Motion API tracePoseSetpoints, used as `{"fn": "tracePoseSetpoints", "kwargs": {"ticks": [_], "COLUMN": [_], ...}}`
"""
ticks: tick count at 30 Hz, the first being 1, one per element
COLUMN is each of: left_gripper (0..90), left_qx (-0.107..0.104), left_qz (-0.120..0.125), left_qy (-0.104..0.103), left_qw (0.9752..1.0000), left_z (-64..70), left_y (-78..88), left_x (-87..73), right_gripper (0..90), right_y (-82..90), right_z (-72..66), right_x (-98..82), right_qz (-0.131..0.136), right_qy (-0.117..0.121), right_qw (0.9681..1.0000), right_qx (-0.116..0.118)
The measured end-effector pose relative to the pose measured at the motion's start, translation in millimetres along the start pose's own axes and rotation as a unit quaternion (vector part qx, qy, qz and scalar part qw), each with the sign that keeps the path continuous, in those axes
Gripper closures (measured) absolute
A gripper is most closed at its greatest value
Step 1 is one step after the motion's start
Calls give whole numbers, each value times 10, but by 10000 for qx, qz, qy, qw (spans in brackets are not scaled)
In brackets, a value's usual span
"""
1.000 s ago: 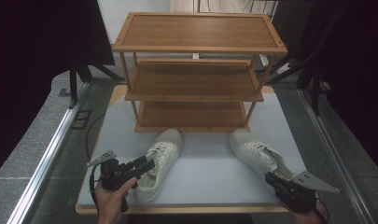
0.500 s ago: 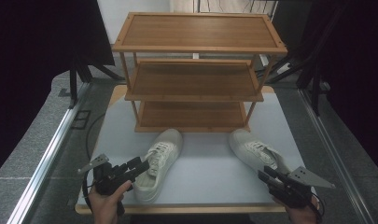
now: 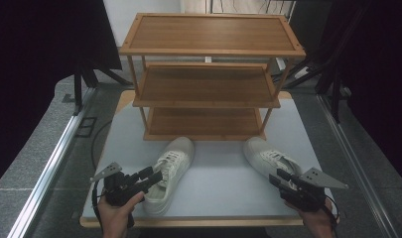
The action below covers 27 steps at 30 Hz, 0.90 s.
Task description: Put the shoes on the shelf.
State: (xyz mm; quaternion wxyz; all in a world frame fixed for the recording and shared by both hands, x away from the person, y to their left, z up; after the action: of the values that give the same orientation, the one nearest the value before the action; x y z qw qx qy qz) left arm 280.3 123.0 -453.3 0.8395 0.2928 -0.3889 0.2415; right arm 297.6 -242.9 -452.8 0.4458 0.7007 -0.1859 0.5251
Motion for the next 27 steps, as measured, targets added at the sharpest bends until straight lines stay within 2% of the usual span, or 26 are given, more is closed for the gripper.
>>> {"fn": "tracePoseSetpoints", "kwargs": {"ticks": [5, 12, 18, 27], "left_gripper": [461, 460, 459, 451], "left_qx": [-25, -119, -35, -50], "left_qz": [5, -195, -296, -419], "left_qy": [-77, -116, -136, -210], "left_qw": [10000, 9997, 9995, 9989], "left_z": [47, 71, 5, -30], "left_y": [-16, -131, -184, -149], "left_x": [30, -16, -31, -96], "right_gripper": [604, 602, 594, 592], "right_y": [52, 184, 172, 156], "right_z": [16, 40, 42, 39], "right_x": [2, -5, -77, -114], "right_qz": [9, 90, -5, -50], "right_qy": [-12, -103, -133, -145], "right_qw": [10000, 9997, 9996, 9996], "right_qx": [-65, -197, -238, -240]}}
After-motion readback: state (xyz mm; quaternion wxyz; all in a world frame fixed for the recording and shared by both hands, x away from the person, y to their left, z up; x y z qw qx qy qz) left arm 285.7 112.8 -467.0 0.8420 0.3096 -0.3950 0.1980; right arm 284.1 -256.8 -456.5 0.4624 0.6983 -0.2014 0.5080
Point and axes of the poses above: each handheld gripper's, and its own axes: y roughly backward along the jaws, x roughly out of its top, z roughly to its right, the point moved 10 cm from there along -y, roughly forward along the jaws, and after that the axes turned 1 degree about z, right-handed, at the moved point
